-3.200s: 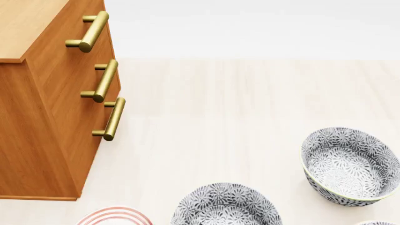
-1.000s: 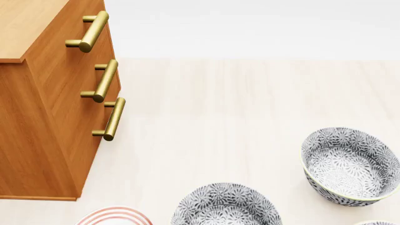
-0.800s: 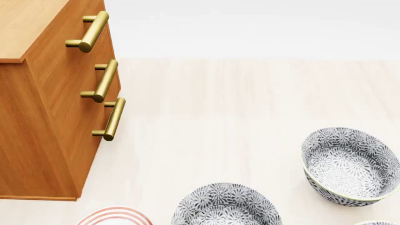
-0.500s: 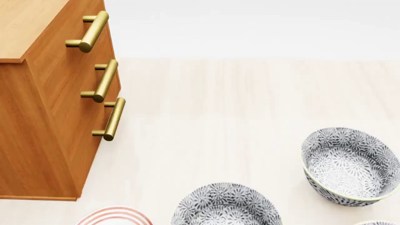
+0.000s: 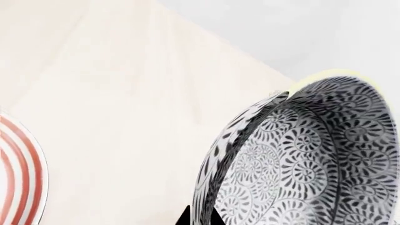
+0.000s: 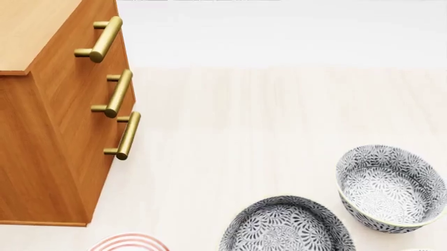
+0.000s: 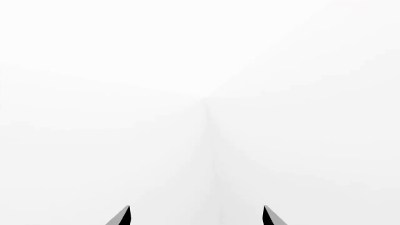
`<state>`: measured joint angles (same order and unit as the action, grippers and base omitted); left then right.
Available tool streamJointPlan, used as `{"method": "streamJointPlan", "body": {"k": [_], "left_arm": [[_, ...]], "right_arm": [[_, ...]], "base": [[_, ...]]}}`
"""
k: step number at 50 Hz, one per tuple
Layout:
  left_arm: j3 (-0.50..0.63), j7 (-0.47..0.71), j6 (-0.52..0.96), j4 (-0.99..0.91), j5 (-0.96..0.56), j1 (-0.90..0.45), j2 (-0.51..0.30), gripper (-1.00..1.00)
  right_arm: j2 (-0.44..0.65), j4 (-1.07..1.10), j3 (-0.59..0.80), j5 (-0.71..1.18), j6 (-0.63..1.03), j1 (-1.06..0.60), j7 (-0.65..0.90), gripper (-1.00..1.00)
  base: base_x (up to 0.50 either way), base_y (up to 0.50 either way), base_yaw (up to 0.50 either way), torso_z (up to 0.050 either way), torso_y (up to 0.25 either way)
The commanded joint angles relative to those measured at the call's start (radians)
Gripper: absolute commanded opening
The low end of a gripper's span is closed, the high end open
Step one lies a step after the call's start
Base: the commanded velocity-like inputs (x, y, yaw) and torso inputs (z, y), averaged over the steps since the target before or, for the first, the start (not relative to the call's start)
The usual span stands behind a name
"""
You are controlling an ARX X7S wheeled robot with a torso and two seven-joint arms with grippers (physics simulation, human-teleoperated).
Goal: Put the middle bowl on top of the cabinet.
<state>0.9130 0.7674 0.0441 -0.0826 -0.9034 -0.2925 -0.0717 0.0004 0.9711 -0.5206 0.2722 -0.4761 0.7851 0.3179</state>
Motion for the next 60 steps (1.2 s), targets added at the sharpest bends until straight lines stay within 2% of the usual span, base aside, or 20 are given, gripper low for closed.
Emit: {"method": "streamJointPlan", "body": {"k": [1,13,30,43,48,60], "left_arm": [[0.012,-0.037,-0.048,-0.048,0.003,0.002,-0.015,-1.00],[0.022,-0.026,-0.058,-0.096,0.012,-0.001,-0.036,-1.00],[0.032,0.047,-0.033,-0.285,0.058,-0.030,-0.109,-1.00],[0.024,0.065,-0.002,-0.399,0.024,-0.071,-0.151,-1.00],[0.000,0.105,0.039,-0.501,-0.015,-0.129,-0.188,-1.00],[-0.139,0.293,0.171,-0.803,-0.233,-0.408,-0.323,-1.00]], "right_arm": [[0.000,-0.003,0.007,-0.006,-0.006,0.000,0.000,1.00],[0.000,-0.006,0.016,-0.013,-0.010,0.000,0.002,1.00],[0.000,0.022,0.043,-0.044,0.011,0.000,0.018,1.00],[0.001,0.015,0.064,-0.063,-0.003,0.000,0.026,1.00],[0.001,0.001,0.067,-0.064,-0.020,0.000,0.028,1.00],[0.013,-0.017,0.115,-0.117,-0.035,-0.008,0.064,1.00]], "base": [[0.00,0.00,0.00,0.045,0.176],[0.00,0.00,0.00,0.045,0.173],[0.00,0.00,0.00,0.045,0.174],[0.00,0.00,0.00,0.045,0.192],[0.00,0.00,0.00,0.044,0.211],[0.00,0.00,0.00,0.021,0.135]]}}
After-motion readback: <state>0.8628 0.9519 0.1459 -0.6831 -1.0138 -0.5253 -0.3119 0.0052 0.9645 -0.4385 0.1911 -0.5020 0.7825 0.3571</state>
